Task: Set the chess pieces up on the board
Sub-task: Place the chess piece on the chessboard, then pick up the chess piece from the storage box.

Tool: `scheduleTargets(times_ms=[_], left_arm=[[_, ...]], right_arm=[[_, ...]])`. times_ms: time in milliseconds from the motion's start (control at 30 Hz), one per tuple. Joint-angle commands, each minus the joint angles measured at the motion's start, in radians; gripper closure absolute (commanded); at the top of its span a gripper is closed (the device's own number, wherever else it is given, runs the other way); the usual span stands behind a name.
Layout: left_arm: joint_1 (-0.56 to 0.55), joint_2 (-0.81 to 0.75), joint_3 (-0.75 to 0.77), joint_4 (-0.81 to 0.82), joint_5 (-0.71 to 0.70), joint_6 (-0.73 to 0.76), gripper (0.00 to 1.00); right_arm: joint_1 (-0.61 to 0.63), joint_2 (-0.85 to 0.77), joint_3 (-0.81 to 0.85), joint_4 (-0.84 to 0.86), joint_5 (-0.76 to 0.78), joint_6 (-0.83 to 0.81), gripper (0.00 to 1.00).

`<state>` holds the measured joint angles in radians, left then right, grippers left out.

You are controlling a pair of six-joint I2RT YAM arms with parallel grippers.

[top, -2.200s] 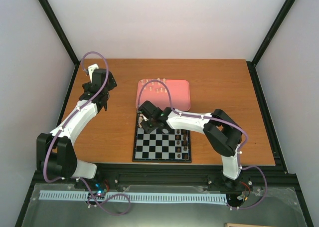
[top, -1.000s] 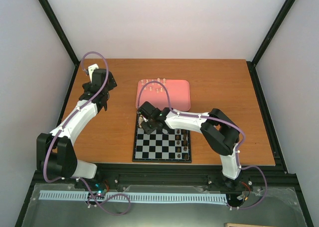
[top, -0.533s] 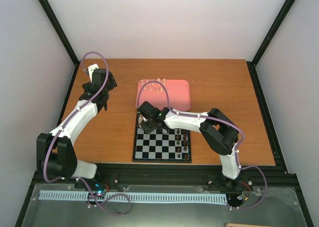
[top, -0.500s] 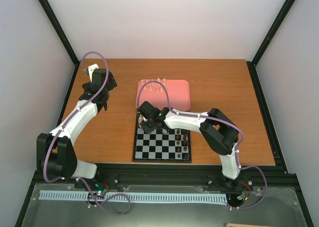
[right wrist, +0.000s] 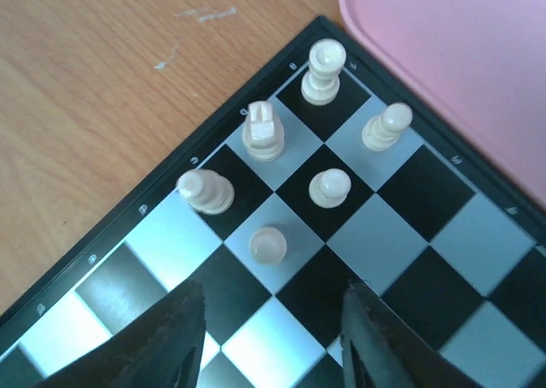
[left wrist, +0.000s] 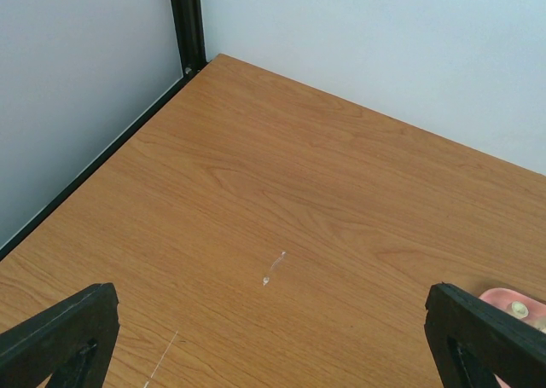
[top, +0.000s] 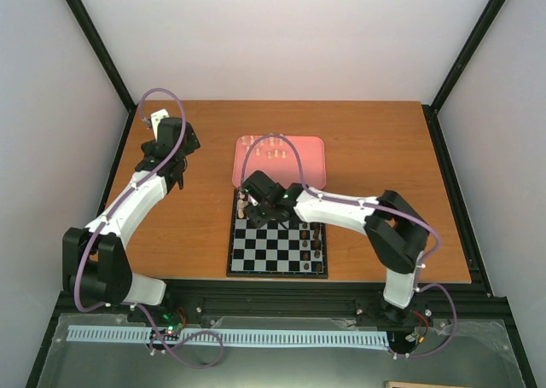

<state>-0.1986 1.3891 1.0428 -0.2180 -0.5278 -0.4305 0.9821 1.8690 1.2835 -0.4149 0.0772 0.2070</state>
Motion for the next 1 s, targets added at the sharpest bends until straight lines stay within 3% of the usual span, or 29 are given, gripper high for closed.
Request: scheduleTargets(times_ms=[0, 167, 500, 967], left_arm=[[-0.005, -0.013, 0.037, -0.001, 0.005, 0.008, 0.00], [-0.004, -0.019, 0.036, -0.002, 0.009, 0.007, 0.00], [-0.004, -0.026, 0.031, 0.006, 0.025, 0.007, 0.00], [-0.005, 0.013, 0.048, 0.002, -0.006, 0.015, 0.00]], right_arm=[[0.004, -0.149, -0.054, 0.005, 0.052, 0.006, 0.50], [-0.042, -0.185, -0.051, -0.023, 0.173, 0.007, 0.41], [-0.288, -0.002, 0.115, 0.011, 0.171, -0.041, 0.40], [-0.438, 0.322, 0.424, 0.024, 0.061, -0.103, 0.46]])
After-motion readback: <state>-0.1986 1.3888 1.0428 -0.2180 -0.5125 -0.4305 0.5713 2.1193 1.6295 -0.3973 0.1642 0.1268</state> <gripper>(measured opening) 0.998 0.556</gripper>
